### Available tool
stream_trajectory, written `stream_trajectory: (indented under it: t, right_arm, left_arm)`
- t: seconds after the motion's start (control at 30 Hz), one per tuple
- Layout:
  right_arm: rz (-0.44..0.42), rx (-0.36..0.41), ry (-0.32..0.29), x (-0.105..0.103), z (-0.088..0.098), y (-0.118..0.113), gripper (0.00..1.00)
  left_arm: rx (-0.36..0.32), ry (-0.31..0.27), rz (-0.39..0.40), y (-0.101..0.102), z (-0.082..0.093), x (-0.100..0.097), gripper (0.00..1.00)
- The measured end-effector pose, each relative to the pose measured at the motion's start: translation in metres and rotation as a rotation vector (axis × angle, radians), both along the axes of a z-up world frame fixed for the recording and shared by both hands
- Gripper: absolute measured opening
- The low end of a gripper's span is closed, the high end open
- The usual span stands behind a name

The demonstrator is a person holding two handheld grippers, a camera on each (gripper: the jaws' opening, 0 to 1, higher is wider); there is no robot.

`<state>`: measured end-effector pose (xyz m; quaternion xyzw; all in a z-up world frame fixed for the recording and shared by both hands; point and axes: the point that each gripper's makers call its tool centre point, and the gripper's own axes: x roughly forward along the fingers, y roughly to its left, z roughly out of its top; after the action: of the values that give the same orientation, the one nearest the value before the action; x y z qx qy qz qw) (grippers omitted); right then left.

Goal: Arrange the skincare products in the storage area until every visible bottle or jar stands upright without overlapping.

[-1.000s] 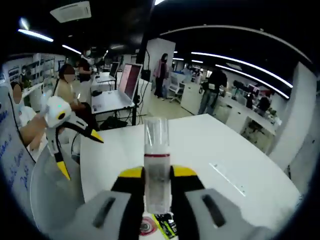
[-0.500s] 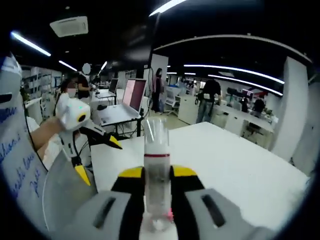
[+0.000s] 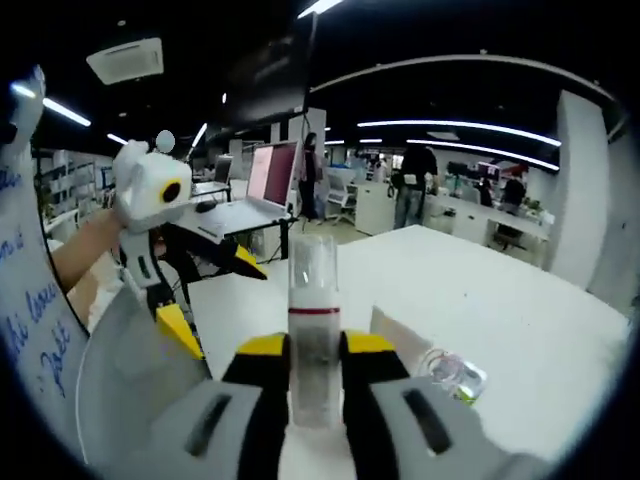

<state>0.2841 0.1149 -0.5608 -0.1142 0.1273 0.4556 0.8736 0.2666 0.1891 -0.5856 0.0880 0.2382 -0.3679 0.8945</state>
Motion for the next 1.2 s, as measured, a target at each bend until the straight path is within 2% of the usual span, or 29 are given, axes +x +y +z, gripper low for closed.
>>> stream_trajectory:
  t: [0.17,0.37,0.53,0.67,0.87,1.0,1.2]
  right_arm:
    - [-0.039,0.035,0.017,0.001,-0.009,0.002,0.19]
    - [-0.059,0.035,0.019,0.000,-0.016,0.006,0.19]
    - [-0.067,0.033,0.012,-0.002,-0.022,0.011,0.19]
    - [-0.072,0.019,-0.002,-0.004,-0.024,0.015,0.19]
    - [-0.072,0.028,-0.011,-0.006,-0.024,0.024,0.19]
    - [-0.065,0.021,-0.033,-0.008,-0.023,0.029,0.19]
    - [-0.071,0.009,-0.075,-0.006,-0.020,0.034,0.19]
  left_arm:
    - [-0.084,-0.004,0.027,-0.004,0.009,0.004,0.63]
    - [-0.233,-0.032,0.052,-0.015,0.028,0.012,0.50]
    - [-0.271,-0.047,0.046,-0.024,0.030,0.016,0.45]
    - [-0.343,-0.033,0.063,-0.031,0.033,0.020,0.43]
    - [-0.407,-0.044,0.072,-0.039,0.038,0.026,0.40]
    - [-0.424,-0.021,0.074,-0.045,0.036,0.031,0.39]
    - [-0.445,0.022,0.087,-0.052,0.029,0.033,0.28]
